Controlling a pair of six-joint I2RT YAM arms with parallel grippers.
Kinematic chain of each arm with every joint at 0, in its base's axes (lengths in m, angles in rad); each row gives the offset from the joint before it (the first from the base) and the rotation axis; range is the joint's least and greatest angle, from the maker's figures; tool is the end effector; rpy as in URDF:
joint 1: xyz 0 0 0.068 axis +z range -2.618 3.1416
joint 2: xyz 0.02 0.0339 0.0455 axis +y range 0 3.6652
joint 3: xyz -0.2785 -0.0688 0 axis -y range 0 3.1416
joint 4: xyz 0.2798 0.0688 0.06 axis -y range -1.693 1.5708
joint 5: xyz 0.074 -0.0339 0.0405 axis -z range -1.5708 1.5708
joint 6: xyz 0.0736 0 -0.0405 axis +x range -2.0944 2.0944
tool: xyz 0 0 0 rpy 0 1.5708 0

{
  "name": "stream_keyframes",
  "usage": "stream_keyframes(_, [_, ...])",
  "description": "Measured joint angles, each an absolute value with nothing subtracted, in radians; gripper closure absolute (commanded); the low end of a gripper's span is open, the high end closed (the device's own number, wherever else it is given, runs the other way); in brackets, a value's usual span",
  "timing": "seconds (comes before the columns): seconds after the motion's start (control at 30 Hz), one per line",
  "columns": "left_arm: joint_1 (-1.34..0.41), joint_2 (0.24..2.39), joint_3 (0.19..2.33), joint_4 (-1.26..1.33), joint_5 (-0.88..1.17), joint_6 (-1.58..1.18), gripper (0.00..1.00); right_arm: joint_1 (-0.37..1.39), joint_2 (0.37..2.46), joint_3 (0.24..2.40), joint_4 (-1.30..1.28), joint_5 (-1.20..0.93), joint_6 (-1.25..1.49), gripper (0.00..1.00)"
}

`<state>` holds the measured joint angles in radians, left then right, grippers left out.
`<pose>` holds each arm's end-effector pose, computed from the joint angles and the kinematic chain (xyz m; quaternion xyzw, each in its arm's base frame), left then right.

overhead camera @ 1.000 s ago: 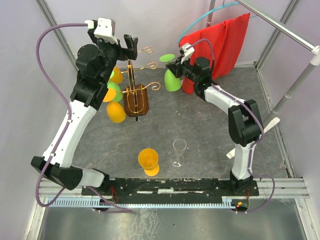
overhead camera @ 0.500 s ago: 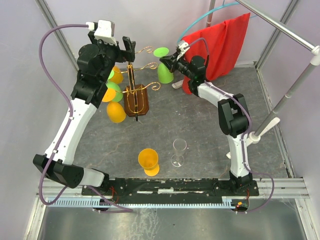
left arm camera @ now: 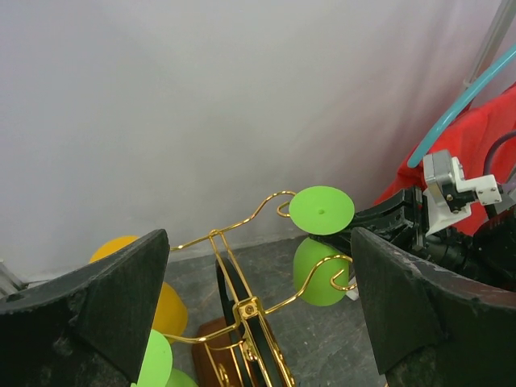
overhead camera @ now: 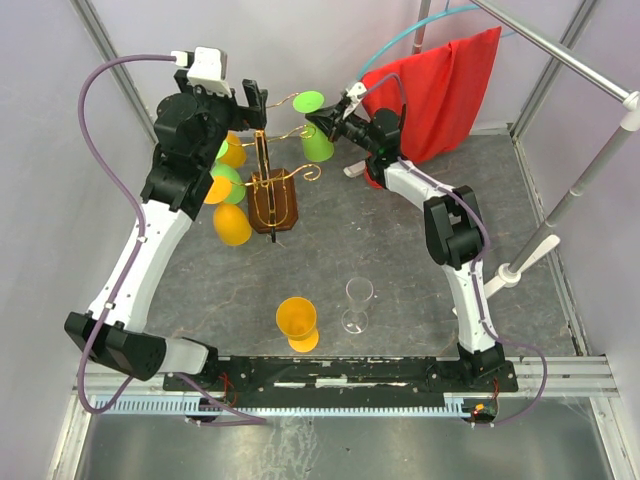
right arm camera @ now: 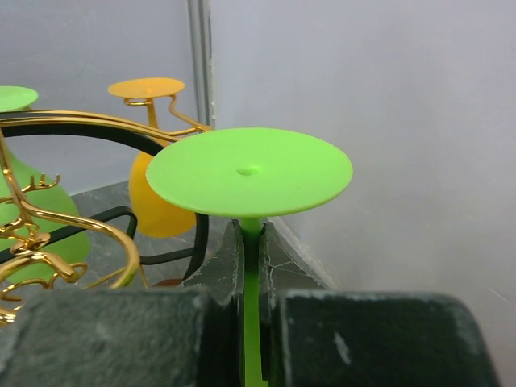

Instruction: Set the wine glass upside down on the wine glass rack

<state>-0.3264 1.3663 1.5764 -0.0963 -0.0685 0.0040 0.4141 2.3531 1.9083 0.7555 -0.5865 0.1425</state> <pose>0.3531 -0.1142 0.5200 0.0842 0.6605 -0.0972 0.7397 0.5544 0.2882 0.2862 -0.3078 0.5272 0.3763 0.6970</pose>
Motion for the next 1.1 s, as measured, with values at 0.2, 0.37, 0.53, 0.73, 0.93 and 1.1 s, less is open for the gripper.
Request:
stream_keyframes(0.2, [-0.319, 1.361, 1.565, -0.096, -0.069, 0.004, 0.01, 0.447, 2.389, 1.954, 0.753, -0.603, 0.144, 0.99])
stream_keyframes(0.37, [-0.311, 1.361, 1.564, -0.096, -0.069, 0.004, 0.01, 0.467, 2.433, 2.003, 0.747, -0.601, 0.144, 0.99])
stream_keyframes(0.53, [-0.303, 1.361, 1.564, -0.096, -0.068, 0.005, 0.01, 0.472, 2.487, 2.074, 0.723, -0.579, 0.136, 0.99])
stream_keyframes(0.73, [-0.290, 1.361, 1.564, -0.095, -0.068, 0.006, 0.01, 0.471, 2.550, 2.175, 0.682, -0.529, 0.118, 0.99])
stream_keyframes(0.93, [-0.271, 1.361, 1.564, -0.095, -0.068, 0.008, 0.01, 0.476, 2.601, 2.266, 0.646, -0.486, 0.096, 0.99])
stream_keyframes(1.1, [-0.260, 1.366, 1.564, -0.095, -0.067, 0.009, 0.01, 0.479, 2.637, 2.314, 0.625, -0.456, 0.083, 0.99])
